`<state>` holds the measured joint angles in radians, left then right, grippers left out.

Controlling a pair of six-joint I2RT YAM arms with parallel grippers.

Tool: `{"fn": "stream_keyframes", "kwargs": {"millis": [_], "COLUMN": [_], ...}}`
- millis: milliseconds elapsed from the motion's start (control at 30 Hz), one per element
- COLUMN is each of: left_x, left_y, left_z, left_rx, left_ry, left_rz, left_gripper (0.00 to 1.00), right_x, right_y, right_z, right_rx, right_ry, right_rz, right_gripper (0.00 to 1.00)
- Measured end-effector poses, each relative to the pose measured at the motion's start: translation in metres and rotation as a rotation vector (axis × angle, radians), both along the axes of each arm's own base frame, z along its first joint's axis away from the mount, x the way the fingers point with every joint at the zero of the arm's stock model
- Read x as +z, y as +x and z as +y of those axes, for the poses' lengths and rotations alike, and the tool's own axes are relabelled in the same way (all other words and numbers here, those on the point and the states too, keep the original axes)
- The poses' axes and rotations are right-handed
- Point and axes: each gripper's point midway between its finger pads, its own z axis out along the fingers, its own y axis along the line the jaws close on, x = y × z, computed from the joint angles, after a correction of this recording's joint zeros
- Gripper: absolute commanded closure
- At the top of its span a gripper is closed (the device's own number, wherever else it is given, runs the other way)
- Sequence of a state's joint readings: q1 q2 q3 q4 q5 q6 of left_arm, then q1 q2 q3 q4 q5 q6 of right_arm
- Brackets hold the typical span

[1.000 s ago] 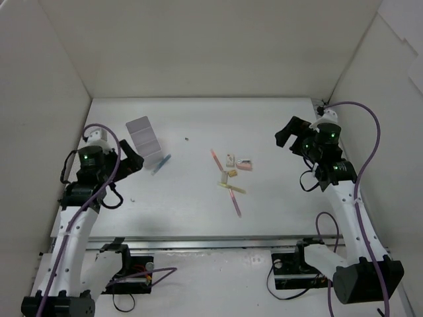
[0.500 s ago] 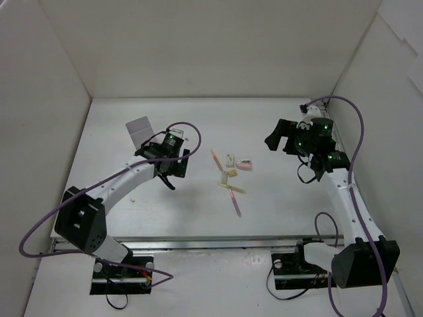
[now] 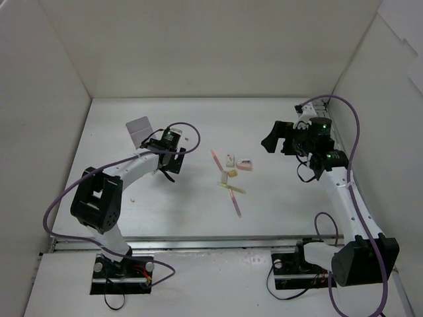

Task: Sort the stationery into containers
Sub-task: Pick up the pen from the center of the board.

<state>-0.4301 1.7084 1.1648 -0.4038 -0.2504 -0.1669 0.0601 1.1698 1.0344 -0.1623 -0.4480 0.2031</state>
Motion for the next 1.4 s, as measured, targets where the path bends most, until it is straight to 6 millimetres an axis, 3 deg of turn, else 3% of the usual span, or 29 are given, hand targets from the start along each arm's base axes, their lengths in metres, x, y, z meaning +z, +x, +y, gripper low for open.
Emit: {"fn": "stream_keyframes", "kwargs": {"millis": [167,200,233,333,767,1167,1267,1300,1400], "left_x": [-0.012,-0.014,-0.015,-0.018,-0.044,-0.045,-0.045,-0.045,-0.046], "left_y": [0.013,0.014,0.015,0.017,0.015,0.016,0.013,0.012,0.011], "left_z": [0.011,0.015,0.019,0.024,-0.003,-0.016,-0.024,-0.027,-0.037], "left_rx": [0.01,0.016,0.024,0.031,-0.02,-0.015,-0.018,-0.02,-0.029], "left_ry": [-0.038,-0.043,-0.048,-0.07,-0.193,-0.234,-0.229,-0.23,-0.235], "left_rz": [0.013,0.02,0.023,0.035,0.155,0.186,0.184,0.185,0.192], "left_gripper": [0.13,0.11,0.02,0.01,0.01,0.0,0.21,0.41,0.61], "right_x": [-0.001,-0.001,-0.001,-0.001,-0.001,0.004,0.005,0.006,0.005], "right_y": [0.0,0.0,0.0,0.0,0.0,-0.002,-0.003,-0.003,-0.003], "right_z": [0.001,0.001,0.002,0.002,0.001,0.001,0.001,0.001,0.001], "right_rx": [0.009,0.011,0.014,0.018,0.025,0.034,0.035,0.036,0.037], "right_ry": [0.0,0.0,0.0,-0.003,-0.013,-0.028,-0.027,-0.026,-0.026], "right_rz": [0.004,0.003,0.003,0.001,-0.006,-0.028,-0.033,-0.033,-0.031], "right_gripper": [0.02,0.02,0.02,0.02,0.02,0.02,0.02,0.02,0.02]}}
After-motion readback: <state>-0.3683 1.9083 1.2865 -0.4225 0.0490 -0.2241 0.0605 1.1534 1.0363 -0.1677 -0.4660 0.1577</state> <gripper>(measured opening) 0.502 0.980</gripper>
